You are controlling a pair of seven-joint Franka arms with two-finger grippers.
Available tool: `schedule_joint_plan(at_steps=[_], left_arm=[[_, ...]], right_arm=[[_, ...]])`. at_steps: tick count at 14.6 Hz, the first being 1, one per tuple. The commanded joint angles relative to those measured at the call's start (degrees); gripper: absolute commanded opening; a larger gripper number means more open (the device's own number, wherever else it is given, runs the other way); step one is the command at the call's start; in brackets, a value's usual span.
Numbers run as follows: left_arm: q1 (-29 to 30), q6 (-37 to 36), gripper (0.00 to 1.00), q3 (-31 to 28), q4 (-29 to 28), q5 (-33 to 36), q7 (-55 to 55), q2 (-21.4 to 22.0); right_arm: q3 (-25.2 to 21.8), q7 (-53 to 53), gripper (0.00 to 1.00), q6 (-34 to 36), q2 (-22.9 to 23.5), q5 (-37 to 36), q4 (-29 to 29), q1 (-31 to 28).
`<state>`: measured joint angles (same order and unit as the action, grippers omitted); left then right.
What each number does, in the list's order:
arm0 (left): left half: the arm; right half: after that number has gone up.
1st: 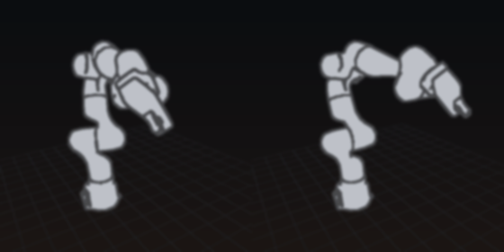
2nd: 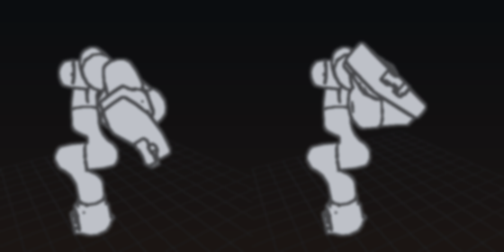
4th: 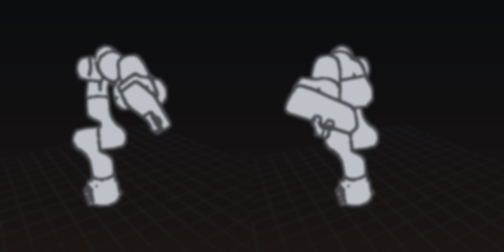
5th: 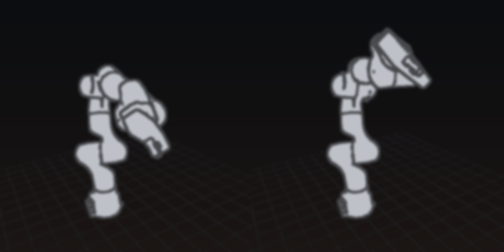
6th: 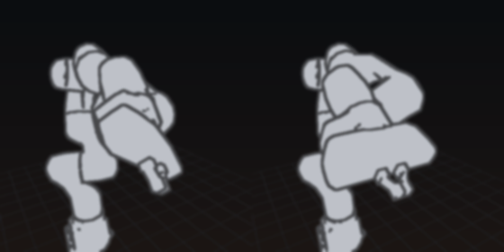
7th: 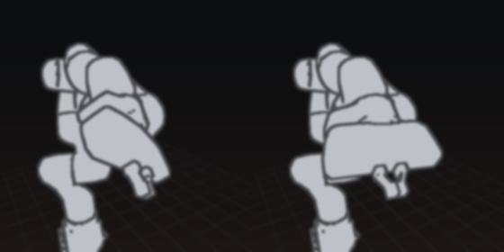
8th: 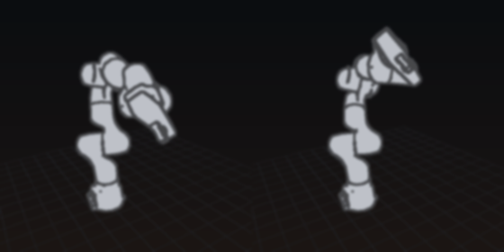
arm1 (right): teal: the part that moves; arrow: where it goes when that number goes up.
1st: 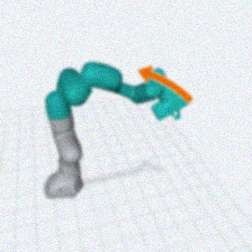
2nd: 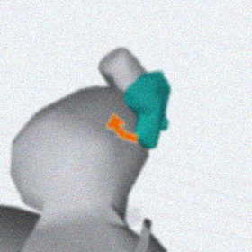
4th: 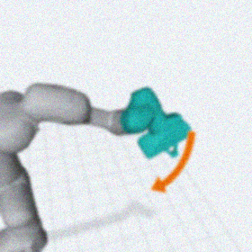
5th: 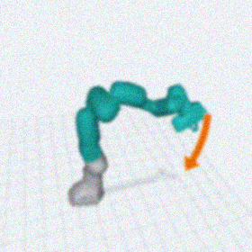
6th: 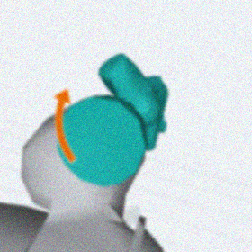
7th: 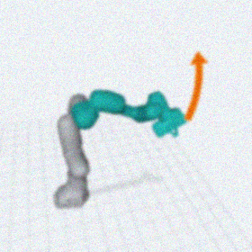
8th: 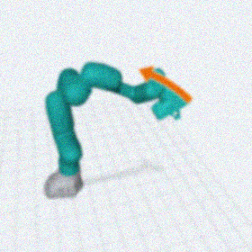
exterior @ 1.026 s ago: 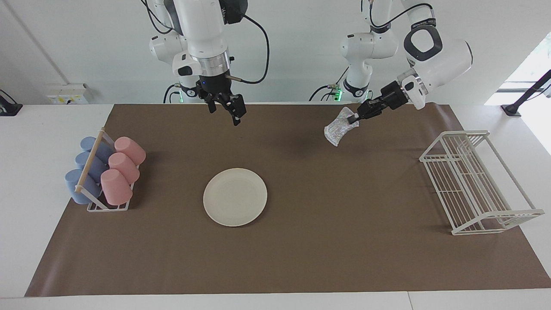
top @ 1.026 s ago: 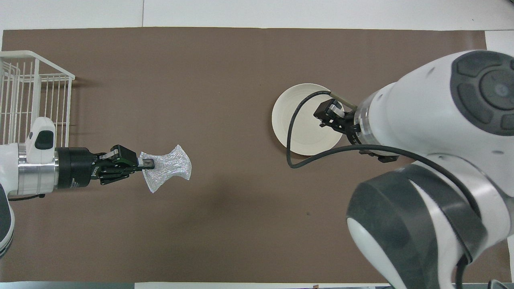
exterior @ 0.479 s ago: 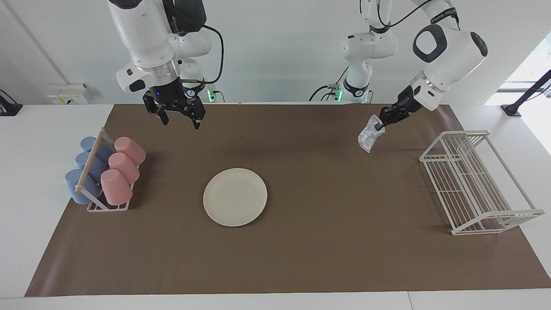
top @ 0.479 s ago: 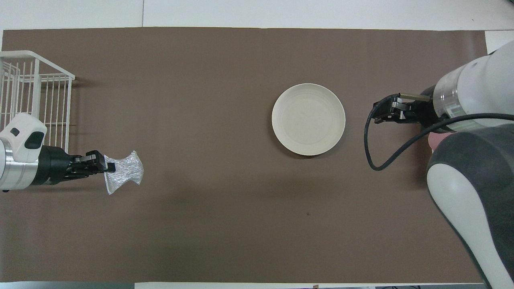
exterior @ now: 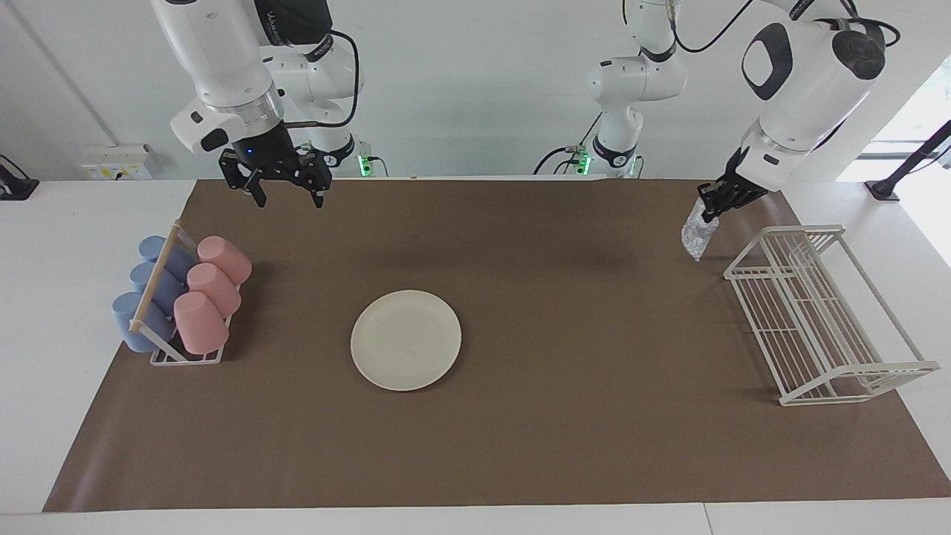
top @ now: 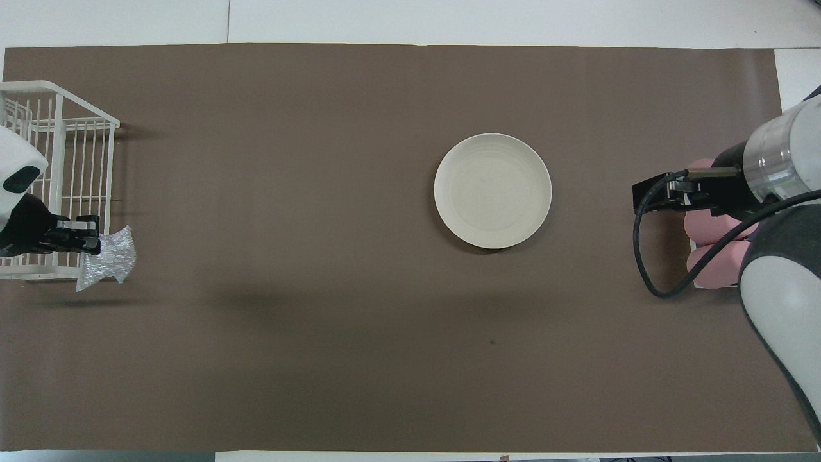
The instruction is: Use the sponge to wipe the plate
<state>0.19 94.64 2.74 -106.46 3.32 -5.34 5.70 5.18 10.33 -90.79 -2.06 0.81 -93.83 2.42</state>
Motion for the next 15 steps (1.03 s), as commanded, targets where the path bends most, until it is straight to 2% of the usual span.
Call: schedule_joint_plan(at_steps=[1, 5, 6, 10, 15], left_arm=[[-1.85, -2.71, 0.0, 0.16, 3.54, 10.8, -0.46, -2.45], [-5.09, -3.32, 0.0, 0.16, 4.76, 26.53, -0.63, -6.13], [-5.72, -4.54, 0.0, 0.16, 6.16, 30.48, -1.59, -8.32], [-6.07, -4.38, 0.0, 0.16, 7.23, 43.23, -6.33, -13.08], [-5.98, -0.25, 0.0, 0.16, 5.48, 50.55, -21.15, -18.26]], right_arm=[[1.23, -4.16, 1.0, 1.05, -0.14, -0.63, 0.49, -4.51], [0.54, -9.0, 1.0, -0.52, -0.14, -1.24, 0.05, -5.5], [0.45, -10.23, 1.0, -2.01, 0.21, -1.24, 0.57, -5.59], [-4.2, -10.68, 1.0, -1.59, 0.21, -0.89, 0.58, -2.17], [-8.25, -14.28, 1.0, -0.89, -0.05, -0.98, 0.23, -0.05]])
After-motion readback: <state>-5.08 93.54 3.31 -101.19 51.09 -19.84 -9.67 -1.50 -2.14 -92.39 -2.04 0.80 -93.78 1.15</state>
